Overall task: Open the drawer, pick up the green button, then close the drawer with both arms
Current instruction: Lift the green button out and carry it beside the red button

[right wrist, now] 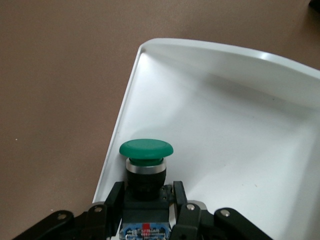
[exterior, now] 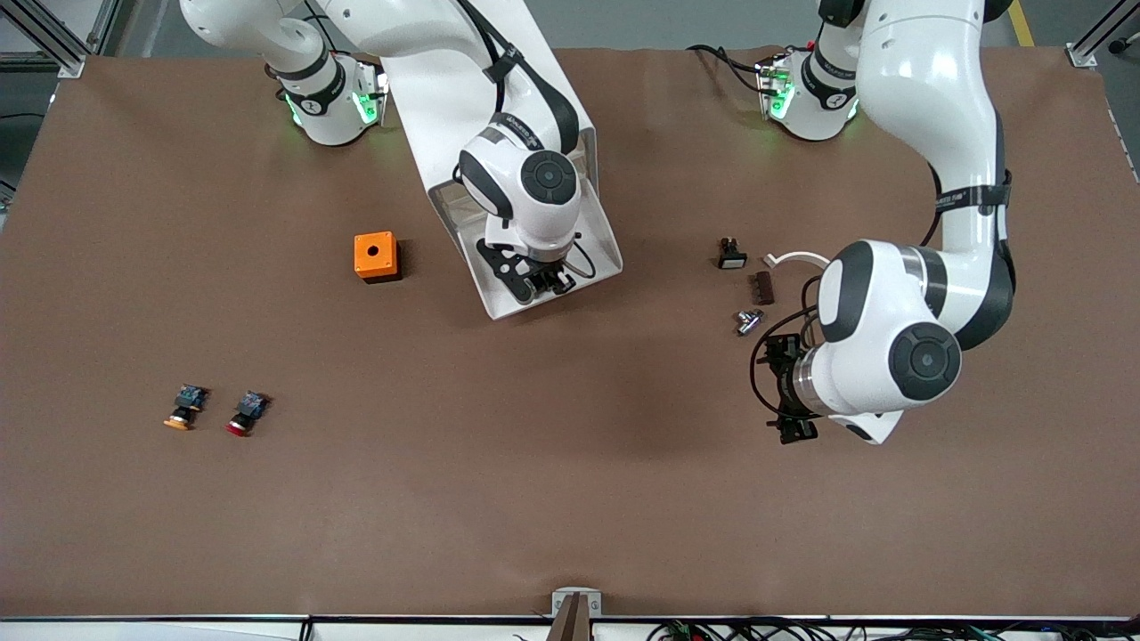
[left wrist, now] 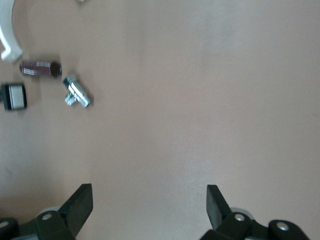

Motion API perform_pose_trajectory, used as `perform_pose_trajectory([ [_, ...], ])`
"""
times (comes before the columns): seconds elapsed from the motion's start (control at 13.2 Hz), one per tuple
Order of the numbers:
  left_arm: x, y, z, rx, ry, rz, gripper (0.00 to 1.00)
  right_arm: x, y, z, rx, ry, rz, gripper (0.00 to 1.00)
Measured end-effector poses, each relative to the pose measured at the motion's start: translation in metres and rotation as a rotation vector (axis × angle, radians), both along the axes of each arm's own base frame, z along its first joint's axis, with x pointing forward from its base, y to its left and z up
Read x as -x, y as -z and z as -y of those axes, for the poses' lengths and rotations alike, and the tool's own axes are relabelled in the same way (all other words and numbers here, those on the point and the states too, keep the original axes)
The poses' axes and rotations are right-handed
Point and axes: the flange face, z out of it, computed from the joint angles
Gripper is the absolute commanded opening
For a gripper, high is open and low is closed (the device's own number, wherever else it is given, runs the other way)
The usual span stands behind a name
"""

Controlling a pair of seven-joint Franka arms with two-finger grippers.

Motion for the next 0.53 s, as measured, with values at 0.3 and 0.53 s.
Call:
perform_pose_trajectory([
  [0.3, 0.014, -0.040, -0.001, -0.016, 0.162, 0.006, 1.00, -0.021, -0.016, 0.008, -0.021, -0.002, 0.024, 0.00],
  [0.53, 0.020, -0.064, -0.009, -0.040, 0.283, 0.020, 1.00, -0.065, -0.058, 0.058, -0.060, -0.100, -0.011, 0.00],
])
